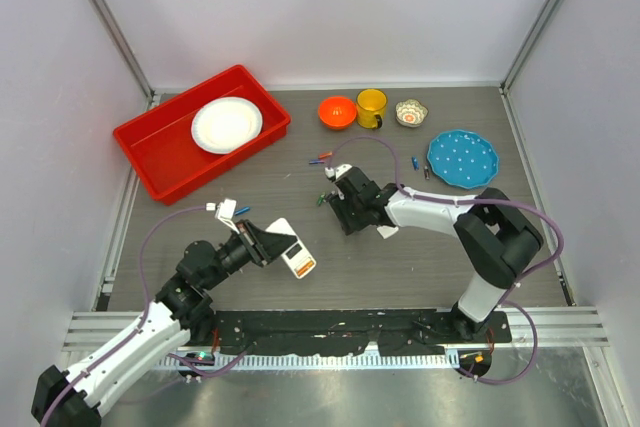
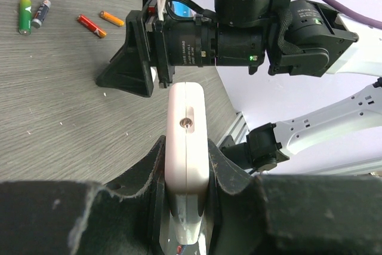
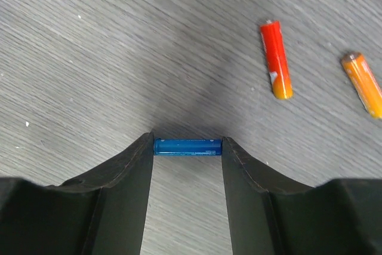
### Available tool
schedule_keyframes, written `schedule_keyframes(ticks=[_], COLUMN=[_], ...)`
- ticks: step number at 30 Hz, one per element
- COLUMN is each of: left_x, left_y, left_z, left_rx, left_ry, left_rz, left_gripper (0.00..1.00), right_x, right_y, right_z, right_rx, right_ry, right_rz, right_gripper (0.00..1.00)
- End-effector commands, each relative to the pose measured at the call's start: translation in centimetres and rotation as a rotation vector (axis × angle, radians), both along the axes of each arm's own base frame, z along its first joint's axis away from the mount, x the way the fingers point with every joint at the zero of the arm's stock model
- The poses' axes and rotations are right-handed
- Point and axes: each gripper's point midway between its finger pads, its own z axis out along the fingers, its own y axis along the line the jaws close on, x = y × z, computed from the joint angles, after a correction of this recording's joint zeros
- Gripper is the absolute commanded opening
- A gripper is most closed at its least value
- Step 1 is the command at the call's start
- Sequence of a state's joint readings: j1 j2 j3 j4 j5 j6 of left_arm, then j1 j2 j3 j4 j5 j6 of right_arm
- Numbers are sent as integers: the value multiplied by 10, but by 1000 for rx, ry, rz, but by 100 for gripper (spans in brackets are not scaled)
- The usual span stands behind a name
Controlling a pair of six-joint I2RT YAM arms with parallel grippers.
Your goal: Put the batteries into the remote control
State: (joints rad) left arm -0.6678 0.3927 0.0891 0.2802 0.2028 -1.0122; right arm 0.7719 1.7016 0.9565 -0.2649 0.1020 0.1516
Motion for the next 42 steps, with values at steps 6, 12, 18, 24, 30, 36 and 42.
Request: schedule_keyframes(ticks=[6,12,18,24,30,36,42], left_x=[14,39,58,60,60,58,54], left_y=[-15,-26,-34,-47,-51,-55,-55], left_z=[39,43,50,58,65,66,66], left_rx=[-113,-150,-240,-353,-426,-452,-456], left_ry=[-56,-31,9,47,52,58,56], left_rz=[-14,36,72,14,-16,-49,-63], left_gripper=[0,0,0,0,0,0,0], right_x=[4,-32,-74,-94,-106,-106,-103], right_y=[-23,-22,9,34,45,51,48], right_z=[135,199,209,213,203,193,197], right_rx=[62,-110,-127,-33,-54,-126,-148], right_ry=[-252,-368,-386,-381,-395,-420,-442], right_rz=[-167,-123,-72,-58,-35,-22,-24], right_gripper=[8,1,1,1,1,1,1])
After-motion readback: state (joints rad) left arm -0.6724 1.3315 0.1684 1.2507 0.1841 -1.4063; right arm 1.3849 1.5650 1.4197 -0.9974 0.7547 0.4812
